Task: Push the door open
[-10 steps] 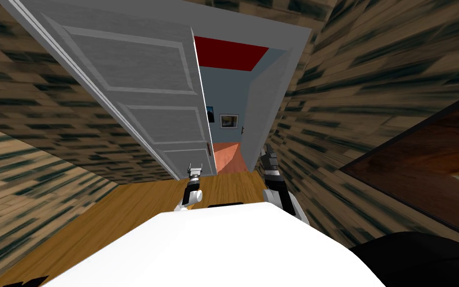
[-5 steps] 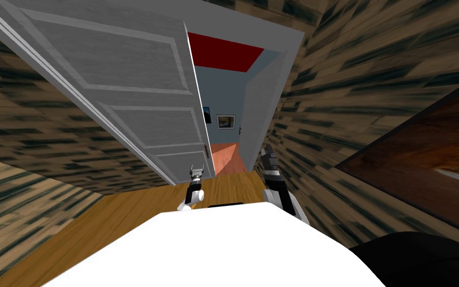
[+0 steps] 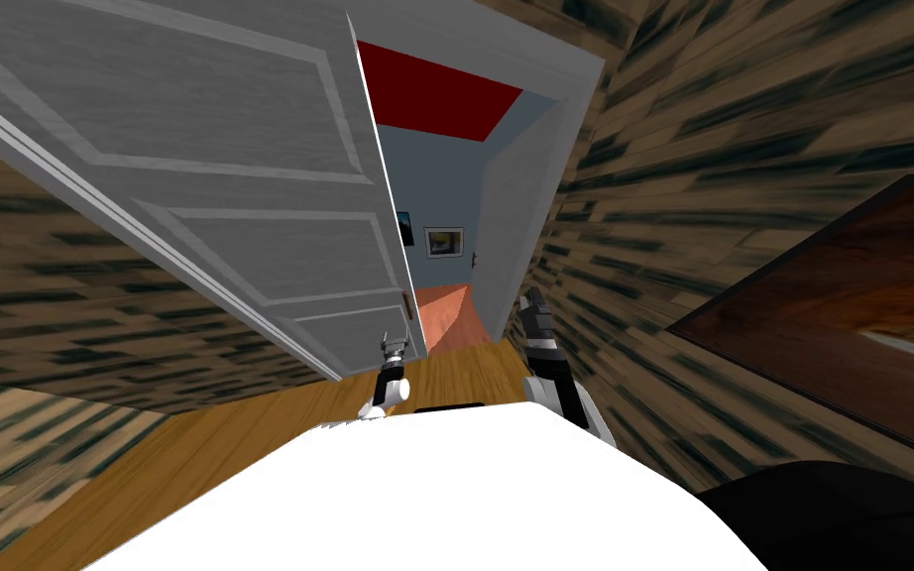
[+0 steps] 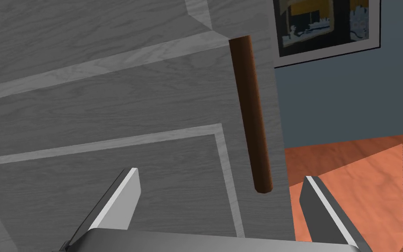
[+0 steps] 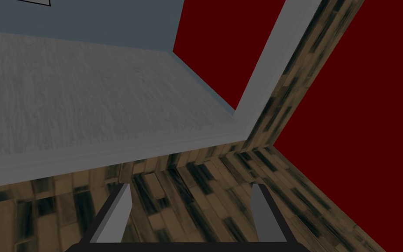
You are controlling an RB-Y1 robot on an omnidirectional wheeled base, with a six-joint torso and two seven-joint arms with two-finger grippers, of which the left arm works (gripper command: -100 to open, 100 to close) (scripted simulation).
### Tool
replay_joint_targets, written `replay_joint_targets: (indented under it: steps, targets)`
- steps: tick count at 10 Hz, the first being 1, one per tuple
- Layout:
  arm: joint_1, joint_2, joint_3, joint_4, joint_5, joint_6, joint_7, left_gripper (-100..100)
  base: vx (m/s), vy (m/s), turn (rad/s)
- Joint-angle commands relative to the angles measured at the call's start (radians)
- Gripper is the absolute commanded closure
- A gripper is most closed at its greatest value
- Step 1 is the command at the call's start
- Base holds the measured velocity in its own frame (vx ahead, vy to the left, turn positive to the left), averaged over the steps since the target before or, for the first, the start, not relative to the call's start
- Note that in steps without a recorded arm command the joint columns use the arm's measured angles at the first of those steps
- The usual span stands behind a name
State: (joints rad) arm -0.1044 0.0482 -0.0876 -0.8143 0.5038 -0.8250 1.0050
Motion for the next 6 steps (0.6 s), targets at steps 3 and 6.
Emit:
replay_joint_targets:
  steps: [3, 6]
  targets:
    - [-0.032, -0.009, -0.009, 0.081, 0.026, -0.019, 0.074, -100, 0.073, 0.057, -0.093]
    - [-0.064, -0.021, -0.017, 0.155, 0.049, -0.035, 0.137, -100, 0.074, 0.058, -0.096]
